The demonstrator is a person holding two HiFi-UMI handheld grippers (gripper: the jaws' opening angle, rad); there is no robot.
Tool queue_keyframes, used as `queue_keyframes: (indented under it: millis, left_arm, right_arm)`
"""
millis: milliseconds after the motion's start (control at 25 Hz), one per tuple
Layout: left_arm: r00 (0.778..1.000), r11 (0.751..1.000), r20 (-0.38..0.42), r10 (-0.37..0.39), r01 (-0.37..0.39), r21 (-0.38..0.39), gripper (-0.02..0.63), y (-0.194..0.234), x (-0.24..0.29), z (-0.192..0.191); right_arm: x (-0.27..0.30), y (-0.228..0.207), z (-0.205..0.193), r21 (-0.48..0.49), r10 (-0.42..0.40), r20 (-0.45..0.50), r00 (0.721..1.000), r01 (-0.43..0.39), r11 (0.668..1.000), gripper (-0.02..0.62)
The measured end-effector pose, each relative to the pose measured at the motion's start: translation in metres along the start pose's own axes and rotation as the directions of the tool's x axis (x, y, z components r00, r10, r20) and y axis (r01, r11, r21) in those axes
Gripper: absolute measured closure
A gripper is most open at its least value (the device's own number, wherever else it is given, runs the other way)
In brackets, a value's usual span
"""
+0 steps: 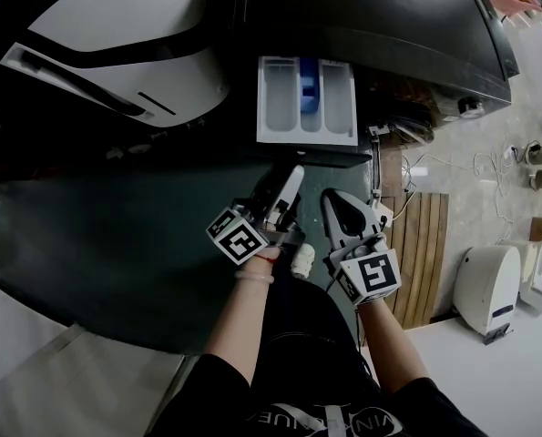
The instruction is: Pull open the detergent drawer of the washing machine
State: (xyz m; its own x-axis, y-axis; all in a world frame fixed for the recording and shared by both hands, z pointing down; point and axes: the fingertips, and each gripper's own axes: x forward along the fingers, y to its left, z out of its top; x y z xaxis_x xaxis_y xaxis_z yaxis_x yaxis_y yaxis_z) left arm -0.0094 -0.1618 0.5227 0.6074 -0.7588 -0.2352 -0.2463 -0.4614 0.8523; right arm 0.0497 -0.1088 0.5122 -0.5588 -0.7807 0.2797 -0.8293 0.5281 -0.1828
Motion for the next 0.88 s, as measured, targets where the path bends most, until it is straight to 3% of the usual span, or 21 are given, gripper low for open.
queue_keyframes:
  millis: [360, 560, 760, 880]
  left_arm:
    - [1.000, 1.000, 0.009, 0.003, -0.003, 0.000, 0.489, -0.003, -0.005, -0.003]
    - [0.999, 0.999, -0.024, 0.027, -0.027, 0.033, 0.531, -0.004, -0.015, -0.014]
    - [0.991, 0.985, -0.078, 0.107, -0.095, 0.143, 0.586, -0.005, -0.025, -0.018]
    - [0.981, 0.957, -0.111, 0.159, -0.126, 0.262, 0.597, -0.007, -0.030, -0.016]
  right_arm:
    - [-0.008, 0.004, 0.000, -0.001, -0.003, -0.010, 1.000, 0.003, 1.000, 0.577]
    - [-0.013, 0.002, 0.000, -0.018, -0.001, 0.011, 1.000, 0.002, 1.000, 0.577]
    - [-0.017, 0.004, 0.008, -0.037, 0.010, 0.024, 1.000, -0.010, 0.999, 0.577]
    - [-0.020, 0.005, 0.017, -0.042, 0.014, 0.024, 1.000, -0.013, 0.999, 0.577]
